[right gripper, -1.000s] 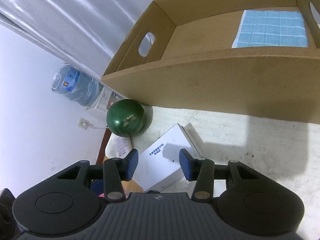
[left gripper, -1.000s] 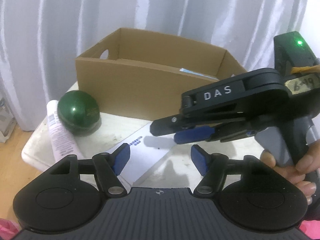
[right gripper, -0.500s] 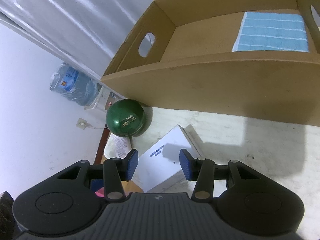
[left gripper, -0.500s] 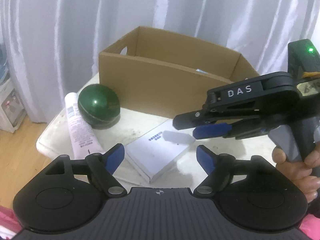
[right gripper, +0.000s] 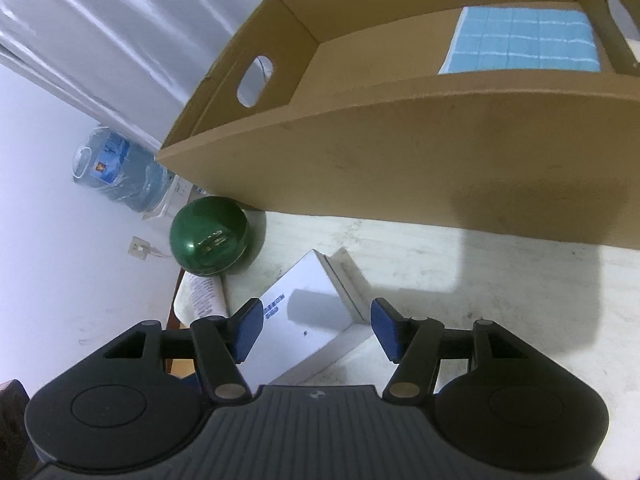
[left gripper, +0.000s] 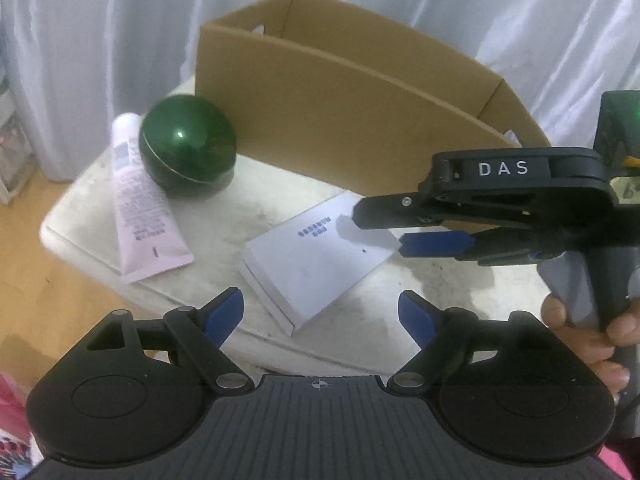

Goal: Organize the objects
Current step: 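Move the right gripper over the white rectangular box and close on it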

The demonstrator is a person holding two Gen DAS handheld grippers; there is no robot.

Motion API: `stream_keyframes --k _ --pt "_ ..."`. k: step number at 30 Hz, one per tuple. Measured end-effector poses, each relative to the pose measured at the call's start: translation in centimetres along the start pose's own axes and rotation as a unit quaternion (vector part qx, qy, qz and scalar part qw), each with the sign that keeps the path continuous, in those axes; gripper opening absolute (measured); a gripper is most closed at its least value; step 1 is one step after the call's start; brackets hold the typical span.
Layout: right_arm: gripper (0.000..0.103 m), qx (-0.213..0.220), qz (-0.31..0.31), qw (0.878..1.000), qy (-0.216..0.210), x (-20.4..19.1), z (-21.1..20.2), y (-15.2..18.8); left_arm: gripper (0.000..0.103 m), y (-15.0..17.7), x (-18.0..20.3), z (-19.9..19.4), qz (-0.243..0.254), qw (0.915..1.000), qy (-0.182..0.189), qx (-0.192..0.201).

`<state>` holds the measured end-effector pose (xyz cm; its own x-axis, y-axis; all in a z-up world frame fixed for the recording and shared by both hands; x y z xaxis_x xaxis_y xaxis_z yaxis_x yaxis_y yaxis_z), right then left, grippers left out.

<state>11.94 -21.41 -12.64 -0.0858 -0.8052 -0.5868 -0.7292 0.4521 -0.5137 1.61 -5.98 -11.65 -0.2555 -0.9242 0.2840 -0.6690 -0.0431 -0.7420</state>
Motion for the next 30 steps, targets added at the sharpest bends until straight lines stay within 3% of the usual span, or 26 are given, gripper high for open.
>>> stream_keyframes --k 9,14,21,30 --pt "0.067 -0.030 -0.009 1.000 -0.002 0.2 2.5 0.3 0.086 0.0 0.0 2.1 -0.014 0.9996 0.009 -0.024" --pt "0.074 -0.040 -0.024 0.999 -0.014 -0.4 2.6 0.6 0.090 0.0 0.1 2.2 -0.016 0.9994 0.012 -0.027" --pt "0.077 -0.052 -0.029 0.998 -0.013 -0.1 1.6 1.0 0.093 0.4 1.2 1.8 -0.011 0.9993 0.014 -0.034" --pt "0.080 -0.059 -0.016 0.998 0.005 2.2 -1.3 1.7 0.093 1.8 3.9 0.9 -0.007 0.9977 0.049 -0.047"
Point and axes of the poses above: each gripper's, at about its wrist camera, not at the fingertips, and z roughly the way its jaws point, x to its right, y to its underside, the point moved 7 cm from there along z, roughly the way its jaws point, and after that the axes turned 15 degrees about x, right-handed, at the moved point
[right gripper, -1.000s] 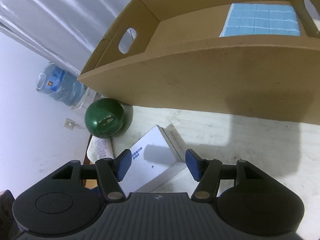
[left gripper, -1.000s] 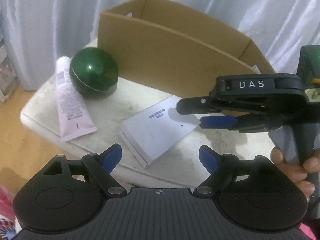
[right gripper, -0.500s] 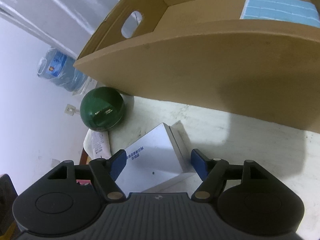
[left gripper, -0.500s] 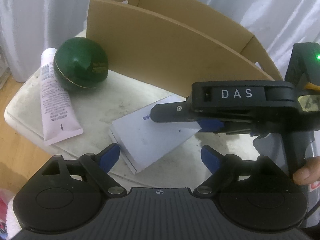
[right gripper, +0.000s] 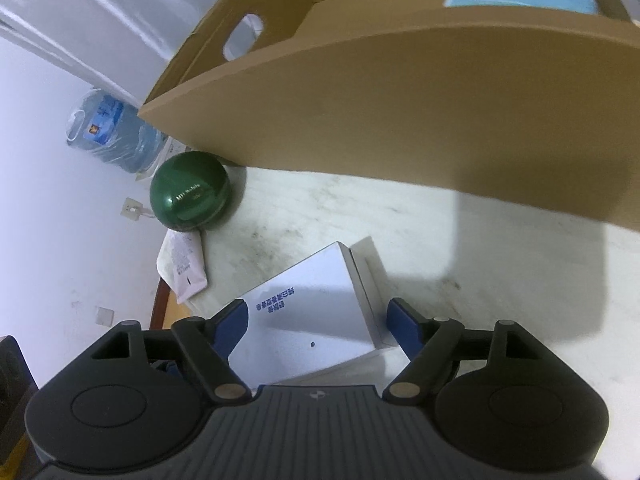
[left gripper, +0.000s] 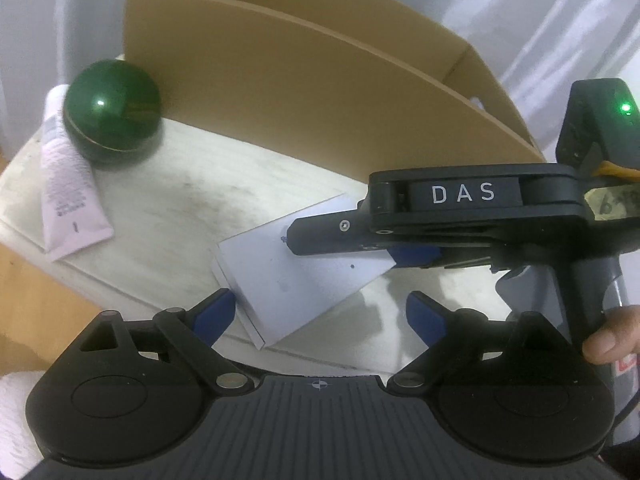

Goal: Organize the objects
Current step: 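Move the right gripper over the white rectangular box and close on it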

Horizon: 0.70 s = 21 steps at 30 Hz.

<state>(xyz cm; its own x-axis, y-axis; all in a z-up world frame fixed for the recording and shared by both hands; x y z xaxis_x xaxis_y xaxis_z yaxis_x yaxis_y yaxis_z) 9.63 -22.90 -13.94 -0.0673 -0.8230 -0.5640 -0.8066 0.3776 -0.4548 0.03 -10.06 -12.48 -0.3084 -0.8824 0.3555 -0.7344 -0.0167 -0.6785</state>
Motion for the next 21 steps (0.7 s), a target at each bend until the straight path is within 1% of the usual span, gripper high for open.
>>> stream_keyframes --k 5,8,11,16,21 --pt "0.080 0.002 0.015 1.000 0.008 1.4 -1.3 0.4 0.093 0.9 1.5 0.0 0.012 0.9997 0.017 -0.009" --pt "0.080 0.004 0.030 1.000 0.002 2.0 -2.0 0.6 0.096 1.3 1.9 0.2 0.018 0.9997 0.018 -0.006" --pt "0.081 0.003 0.039 0.999 -0.002 2.2 -1.9 0.5 0.097 1.1 1.8 0.4 0.019 0.9997 0.017 -0.003" --pt "0.087 0.000 0.039 0.999 -0.008 1.8 -1.8 0.5 0.097 1.1 1.8 0.8 0.020 0.9997 0.016 -0.003" --pt "0.092 0.002 0.044 0.999 -0.013 1.8 -1.6 0.5 0.098 1.1 1.7 1.1 0.021 0.9996 0.015 -0.006"
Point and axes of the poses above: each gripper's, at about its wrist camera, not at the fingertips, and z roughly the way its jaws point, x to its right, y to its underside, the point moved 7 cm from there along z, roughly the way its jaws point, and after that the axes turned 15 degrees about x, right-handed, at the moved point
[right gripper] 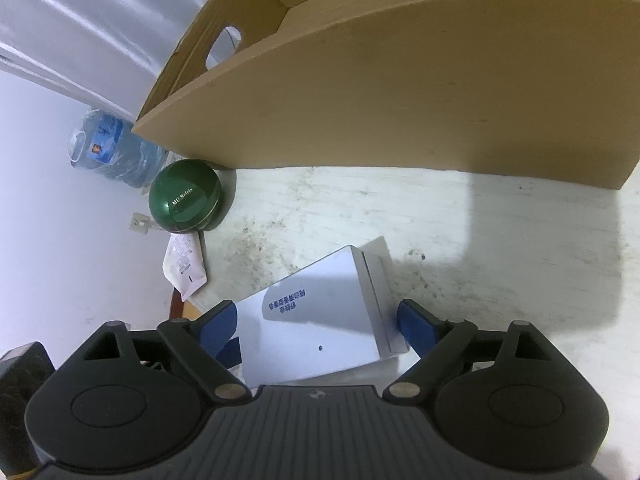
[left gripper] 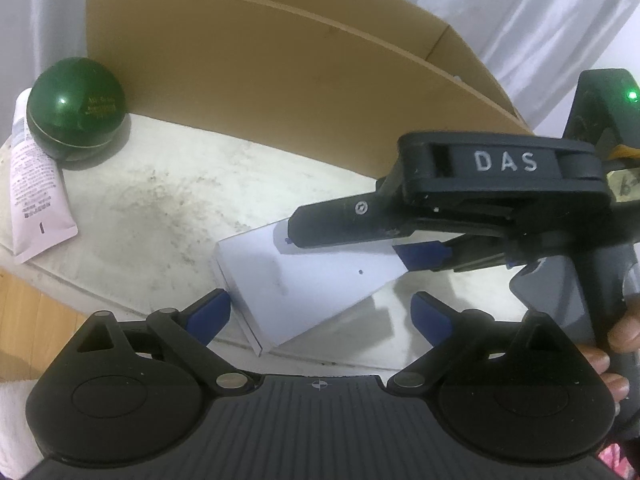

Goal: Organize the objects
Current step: 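Move the right gripper over the white rectangular box and close on it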

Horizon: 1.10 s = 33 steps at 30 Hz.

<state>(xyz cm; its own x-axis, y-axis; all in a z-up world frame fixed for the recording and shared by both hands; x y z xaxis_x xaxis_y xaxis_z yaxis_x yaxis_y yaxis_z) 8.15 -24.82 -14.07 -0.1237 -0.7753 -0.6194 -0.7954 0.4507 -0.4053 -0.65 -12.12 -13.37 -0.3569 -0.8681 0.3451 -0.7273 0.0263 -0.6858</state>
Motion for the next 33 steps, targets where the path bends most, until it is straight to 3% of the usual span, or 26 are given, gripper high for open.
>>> stream_keyframes --k 15,17,22,26,33 --pt "0.094 0.008 0.012 1.000 -0.005 0.0 0.2 0.0 0.098 0.1 -0.4 0.6 0.004 0.9999 0.005 0.009" --pt "0.093 0.011 0.012 1.000 -0.003 0.1 0.1 0.0 0.097 0.7 1.7 1.1 0.010 0.9998 0.003 0.014" --pt "0.087 0.014 -0.006 1.000 0.012 -0.2 0.1 0.2 0.094 1.3 1.9 0.1 0.045 0.9988 -0.010 0.016" --pt "0.080 0.017 -0.021 0.999 0.023 -0.3 0.0 0.2 0.086 1.6 2.6 0.0 0.084 0.9957 -0.033 0.017" --pt "0.069 0.025 -0.053 0.998 0.034 -0.3 -0.2 0.5 0.080 2.0 3.5 -0.2 0.101 0.9931 -0.052 0.026"
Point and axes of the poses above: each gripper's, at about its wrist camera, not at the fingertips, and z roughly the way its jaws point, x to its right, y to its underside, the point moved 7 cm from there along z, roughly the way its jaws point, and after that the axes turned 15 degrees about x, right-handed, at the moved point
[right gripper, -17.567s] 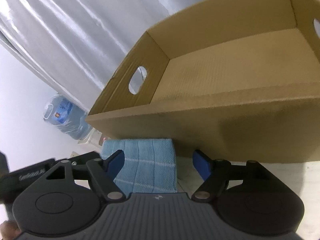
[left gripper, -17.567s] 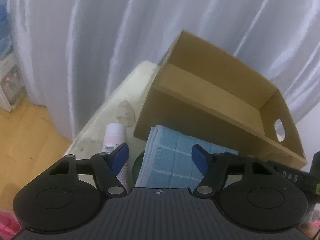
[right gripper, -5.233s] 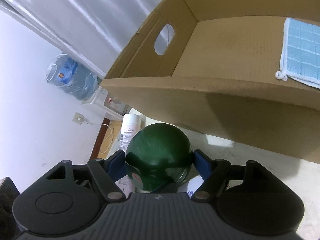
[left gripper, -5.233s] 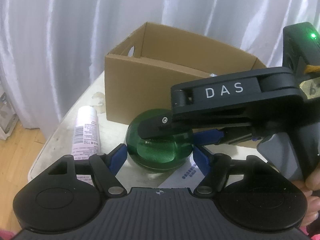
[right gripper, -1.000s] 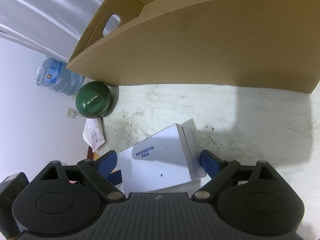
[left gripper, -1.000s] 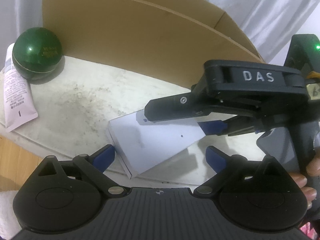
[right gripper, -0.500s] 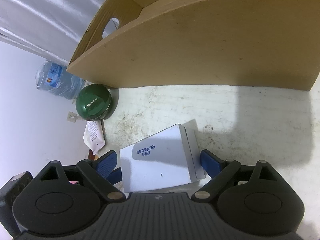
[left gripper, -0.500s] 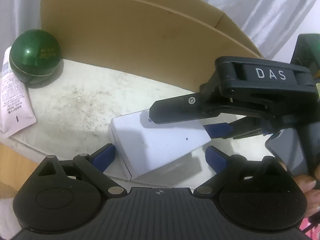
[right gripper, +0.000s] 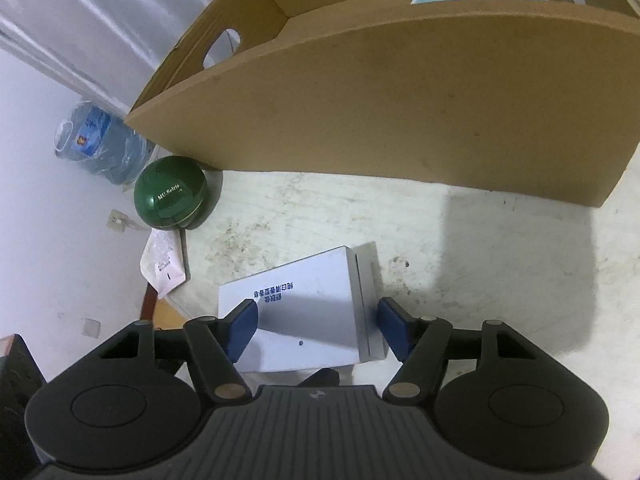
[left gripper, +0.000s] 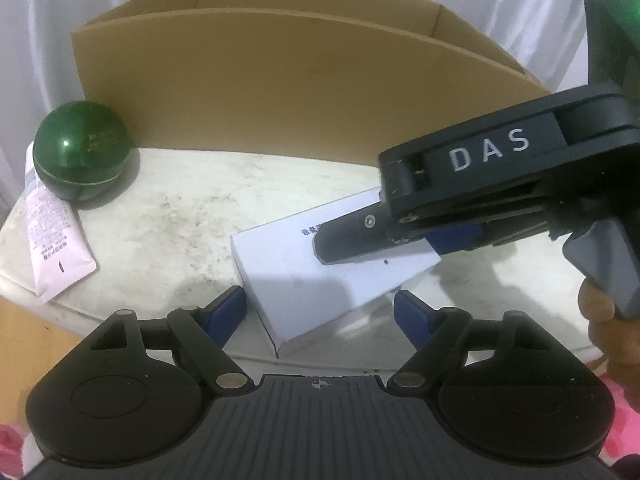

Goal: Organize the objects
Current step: 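Move the right gripper over the white rectangular box and close on it, then lift the white box with the right gripper toward the cardboard box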

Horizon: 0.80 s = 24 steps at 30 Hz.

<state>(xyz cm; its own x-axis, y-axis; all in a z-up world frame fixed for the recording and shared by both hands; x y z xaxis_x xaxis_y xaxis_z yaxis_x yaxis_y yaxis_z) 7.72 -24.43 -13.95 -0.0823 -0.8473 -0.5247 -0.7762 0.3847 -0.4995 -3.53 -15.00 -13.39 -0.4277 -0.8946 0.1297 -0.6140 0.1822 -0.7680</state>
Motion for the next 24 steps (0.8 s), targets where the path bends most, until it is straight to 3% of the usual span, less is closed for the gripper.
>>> stream_keyframes --k 7,24 --pt "0.069 0.010 -0.024 1.000 0.002 -0.4 -0.2 0.3 0.080 0.2 1.4 -0.4 0.011 0.9998 -0.018 0.003" --pt "0.066 0.055 -0.058 0.997 0.001 -1.2 -2.7 -0.2 0.075 -0.6 3.2 -2.9 0.007 0.9991 -0.019 0.038"
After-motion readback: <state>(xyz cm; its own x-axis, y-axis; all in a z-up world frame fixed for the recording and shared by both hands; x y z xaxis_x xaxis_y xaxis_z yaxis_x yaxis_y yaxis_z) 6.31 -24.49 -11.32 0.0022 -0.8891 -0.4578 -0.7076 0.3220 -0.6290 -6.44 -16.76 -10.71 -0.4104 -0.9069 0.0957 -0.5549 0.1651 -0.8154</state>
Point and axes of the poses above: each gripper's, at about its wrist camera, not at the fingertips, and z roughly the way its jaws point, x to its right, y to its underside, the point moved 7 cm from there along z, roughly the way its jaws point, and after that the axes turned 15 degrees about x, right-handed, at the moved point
